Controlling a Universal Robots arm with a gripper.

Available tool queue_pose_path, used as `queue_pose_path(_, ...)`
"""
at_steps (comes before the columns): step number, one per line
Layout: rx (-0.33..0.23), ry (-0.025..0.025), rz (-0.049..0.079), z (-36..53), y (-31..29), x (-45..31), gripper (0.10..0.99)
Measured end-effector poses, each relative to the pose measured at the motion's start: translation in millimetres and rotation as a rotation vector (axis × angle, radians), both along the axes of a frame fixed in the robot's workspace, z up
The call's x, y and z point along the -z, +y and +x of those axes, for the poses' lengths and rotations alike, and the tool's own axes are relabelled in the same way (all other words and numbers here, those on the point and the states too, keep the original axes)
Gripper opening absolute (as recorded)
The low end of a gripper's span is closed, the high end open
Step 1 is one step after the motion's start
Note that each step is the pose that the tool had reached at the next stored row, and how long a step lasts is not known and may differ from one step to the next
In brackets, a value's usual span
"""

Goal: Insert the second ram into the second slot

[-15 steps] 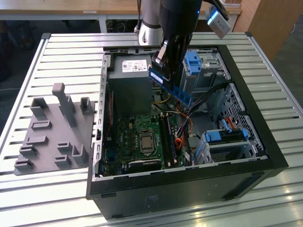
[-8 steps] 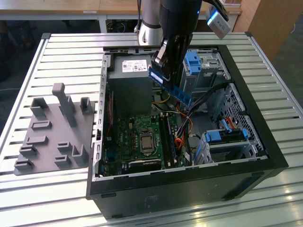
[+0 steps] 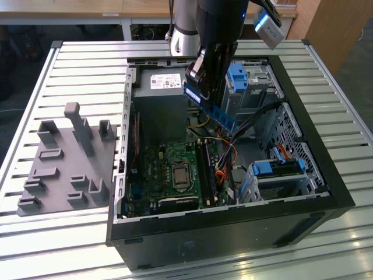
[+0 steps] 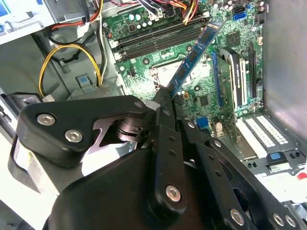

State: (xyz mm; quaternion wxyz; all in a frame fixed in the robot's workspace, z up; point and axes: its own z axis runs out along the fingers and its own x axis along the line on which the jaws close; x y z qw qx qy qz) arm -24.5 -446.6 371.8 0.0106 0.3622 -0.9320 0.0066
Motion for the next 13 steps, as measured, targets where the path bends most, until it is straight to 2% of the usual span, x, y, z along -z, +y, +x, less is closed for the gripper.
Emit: queue_pose_path(13, 0.082, 0.0, -0.005, 0.0, 0.0, 0.0, 0.141)
